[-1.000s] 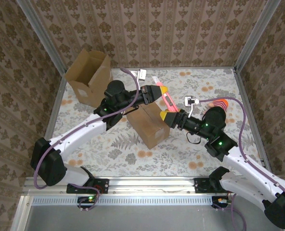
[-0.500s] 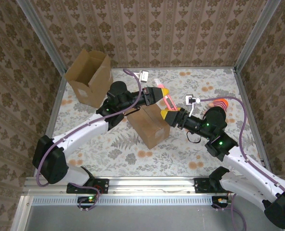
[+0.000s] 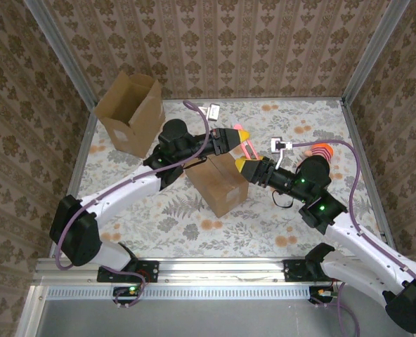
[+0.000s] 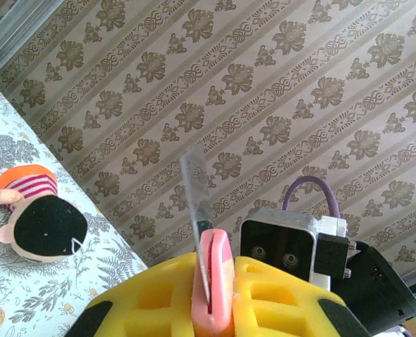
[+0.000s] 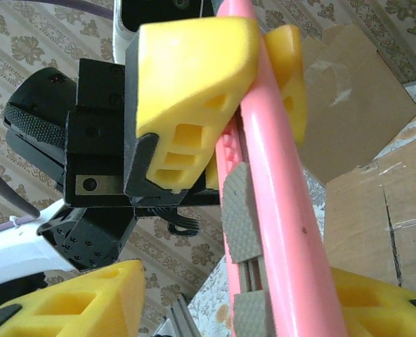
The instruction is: Unpack the express box
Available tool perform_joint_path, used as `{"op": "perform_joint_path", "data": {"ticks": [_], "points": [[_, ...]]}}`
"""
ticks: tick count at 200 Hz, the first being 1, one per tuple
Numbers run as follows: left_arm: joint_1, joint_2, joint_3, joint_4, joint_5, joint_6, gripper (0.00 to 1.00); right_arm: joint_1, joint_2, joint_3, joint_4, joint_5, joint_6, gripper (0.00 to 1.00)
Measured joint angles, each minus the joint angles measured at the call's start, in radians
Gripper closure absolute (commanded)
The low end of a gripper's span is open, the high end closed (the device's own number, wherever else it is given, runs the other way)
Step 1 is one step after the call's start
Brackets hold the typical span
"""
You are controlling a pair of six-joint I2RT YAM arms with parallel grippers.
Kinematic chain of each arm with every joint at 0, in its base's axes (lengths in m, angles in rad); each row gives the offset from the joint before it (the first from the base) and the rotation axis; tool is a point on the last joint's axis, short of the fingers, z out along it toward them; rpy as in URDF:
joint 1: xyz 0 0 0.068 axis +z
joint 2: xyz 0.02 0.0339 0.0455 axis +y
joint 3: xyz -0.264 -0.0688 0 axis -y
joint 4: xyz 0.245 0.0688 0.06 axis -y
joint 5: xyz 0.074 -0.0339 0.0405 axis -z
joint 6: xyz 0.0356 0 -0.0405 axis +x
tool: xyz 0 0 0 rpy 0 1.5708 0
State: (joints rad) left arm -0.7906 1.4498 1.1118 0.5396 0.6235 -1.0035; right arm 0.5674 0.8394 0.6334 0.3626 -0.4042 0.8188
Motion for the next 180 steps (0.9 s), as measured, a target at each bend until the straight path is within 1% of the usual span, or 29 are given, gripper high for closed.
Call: {"op": "perform_joint_path", "data": {"ticks": [17, 65, 117, 180], "points": [[0.0, 0.0, -0.001, 0.007, 0.002, 0.0, 1.0, 0.0, 0.0, 0.002, -0.002, 0.0, 0.0, 0.49], [0.0, 0.001, -0.01, 0.036, 0.006, -0.01, 1.0, 0.0, 0.001, 0.002, -0.006, 0.011, 0.0, 0.58], [0.001, 0.002, -0.026, 0.067, 0.006, -0.023, 1.0, 0.0, 0.001, 0.002, -0.014, 0.027, -0.001, 0.65], [0.001, 0.002, -0.045, 0.098, 0.005, -0.032, 1.0, -0.001, 0.0, 0.003, -0.03, 0.034, -0.001, 0.68]]}}
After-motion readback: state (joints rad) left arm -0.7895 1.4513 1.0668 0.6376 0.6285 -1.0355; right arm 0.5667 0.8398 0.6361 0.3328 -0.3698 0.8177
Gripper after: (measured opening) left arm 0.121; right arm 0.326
